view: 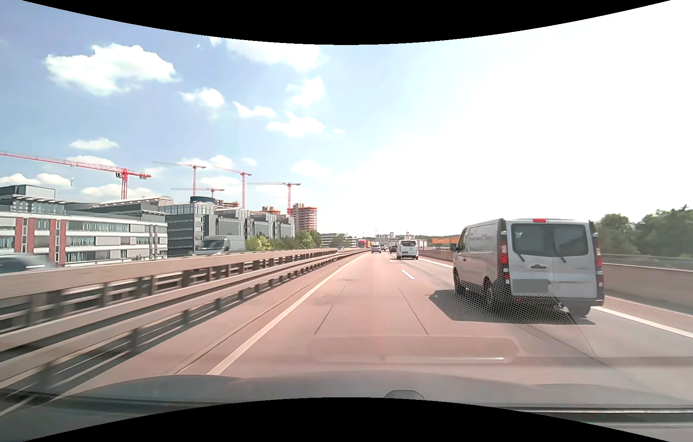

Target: Follow the waypoints while adhering to traffic rules and regulations

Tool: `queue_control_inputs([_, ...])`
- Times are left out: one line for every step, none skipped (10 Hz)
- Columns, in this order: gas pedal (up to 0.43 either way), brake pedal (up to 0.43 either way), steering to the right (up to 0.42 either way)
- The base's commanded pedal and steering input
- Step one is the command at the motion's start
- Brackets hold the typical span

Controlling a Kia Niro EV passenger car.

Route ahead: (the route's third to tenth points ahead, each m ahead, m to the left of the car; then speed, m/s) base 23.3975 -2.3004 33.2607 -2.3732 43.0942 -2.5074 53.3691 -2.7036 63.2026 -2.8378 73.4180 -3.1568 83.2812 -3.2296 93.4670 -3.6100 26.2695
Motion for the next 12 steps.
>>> queue_control_inputs([0.189,0.0,-0.003])
queue_control_inputs([0.189,0.0,-0.003])
queue_control_inputs([0.189,0.0,-0.003])
queue_control_inputs([0.189,0.0,-0.003])
queue_control_inputs([0.189,0.0,-0.003])
queue_control_inputs([0.189,0.0,-0.003])
queue_control_inputs([0.189,0.0,-0.003])
queue_control_inputs([0.189,0.0,-0.003])
queue_control_inputs([0.189,0.0,-0.003])
queue_control_inputs([0.189,0.0,-0.003])
queue_control_inputs([0.189,0.0,-0.003])
queue_control_inputs([0.189,0.0,-0.002])
